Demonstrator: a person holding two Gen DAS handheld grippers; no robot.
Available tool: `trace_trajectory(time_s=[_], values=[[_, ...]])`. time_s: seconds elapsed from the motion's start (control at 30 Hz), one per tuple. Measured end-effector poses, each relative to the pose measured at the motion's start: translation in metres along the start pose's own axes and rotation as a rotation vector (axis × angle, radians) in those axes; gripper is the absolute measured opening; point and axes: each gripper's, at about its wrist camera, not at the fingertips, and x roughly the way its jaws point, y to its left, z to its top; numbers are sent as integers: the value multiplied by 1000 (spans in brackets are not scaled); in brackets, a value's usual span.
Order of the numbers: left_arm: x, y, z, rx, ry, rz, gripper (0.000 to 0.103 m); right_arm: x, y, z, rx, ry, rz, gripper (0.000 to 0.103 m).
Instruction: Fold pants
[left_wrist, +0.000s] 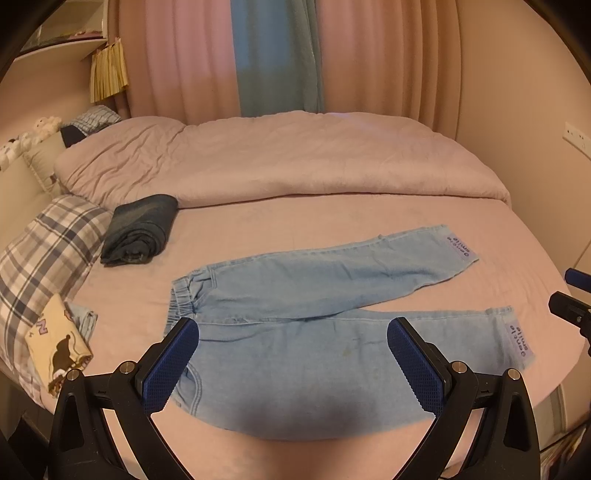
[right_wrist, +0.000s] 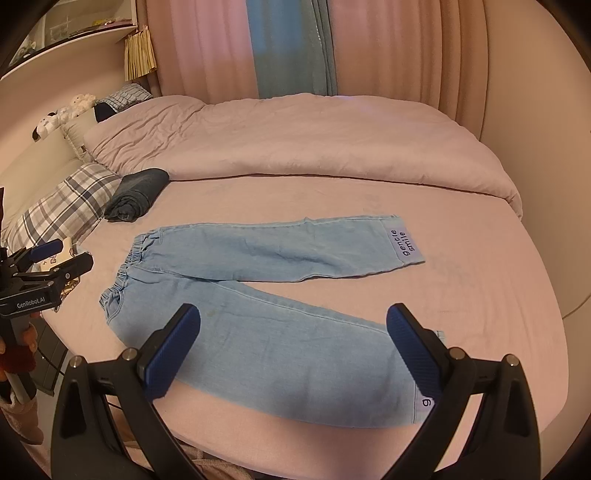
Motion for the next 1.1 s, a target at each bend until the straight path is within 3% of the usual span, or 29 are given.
trace_trajectory(time_s=[1.1], values=[[-1,-4,3,8,1,-5,102,-3,1,-1,-7,-5,4,101]])
